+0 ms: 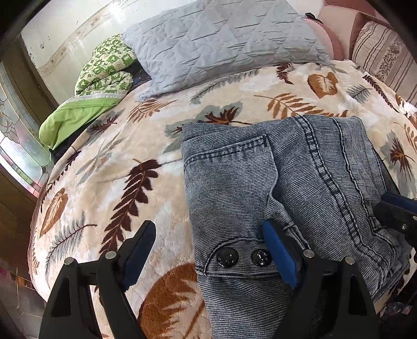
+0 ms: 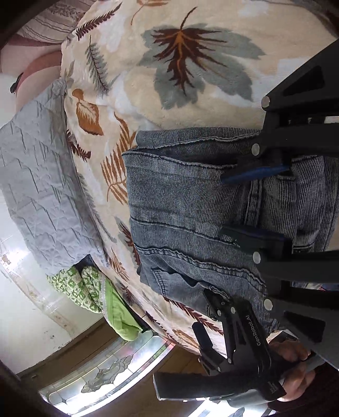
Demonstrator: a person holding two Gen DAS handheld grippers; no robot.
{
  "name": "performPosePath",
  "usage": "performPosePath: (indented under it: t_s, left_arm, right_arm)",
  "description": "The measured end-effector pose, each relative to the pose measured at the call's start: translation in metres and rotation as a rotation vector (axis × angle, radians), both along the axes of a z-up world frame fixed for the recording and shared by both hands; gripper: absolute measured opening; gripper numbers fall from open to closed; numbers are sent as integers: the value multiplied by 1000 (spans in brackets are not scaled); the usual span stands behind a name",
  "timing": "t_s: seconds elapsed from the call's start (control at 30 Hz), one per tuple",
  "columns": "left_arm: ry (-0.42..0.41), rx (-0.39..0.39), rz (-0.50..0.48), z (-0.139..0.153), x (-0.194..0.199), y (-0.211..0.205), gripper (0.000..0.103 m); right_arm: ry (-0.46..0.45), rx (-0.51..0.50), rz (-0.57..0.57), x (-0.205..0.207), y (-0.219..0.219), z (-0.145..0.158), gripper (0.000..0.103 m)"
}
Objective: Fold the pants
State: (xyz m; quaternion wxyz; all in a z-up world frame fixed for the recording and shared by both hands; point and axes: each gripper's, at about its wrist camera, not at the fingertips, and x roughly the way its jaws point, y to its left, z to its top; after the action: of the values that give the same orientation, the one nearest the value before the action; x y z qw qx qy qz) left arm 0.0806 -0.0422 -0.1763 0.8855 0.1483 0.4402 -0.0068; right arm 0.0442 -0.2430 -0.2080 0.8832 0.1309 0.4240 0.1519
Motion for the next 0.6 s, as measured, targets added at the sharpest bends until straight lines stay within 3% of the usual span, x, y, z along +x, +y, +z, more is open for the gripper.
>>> performPosePath:
  t_s: [0.2, 0.3, 0.33, 0.37, 0.47, 0.6]
  left_arm:
    - [0, -15, -11, 1, -10, 3, 85]
    - [35, -83, -42, 12, -13, 12, 86]
    - [42, -100, -47, 15, -14, 16, 86]
    - [38, -117, -48, 20, -16, 23, 86]
    - [33, -152, -48, 28, -16, 42, 86]
    - [107, -226, -49, 23, -6, 63, 86]
  right_arm:
    - [0, 0, 5, -9, -2, 0, 37]
    - [8, -10, 25, -11, -4, 5, 39]
    - [13, -3, 35, -12, -6, 8, 49]
    - [19, 26, 41, -13, -11, 13, 67]
    - [16, 113, 7, -17, -32, 20, 70]
    - [61, 161, -109, -13, -69, 16, 70]
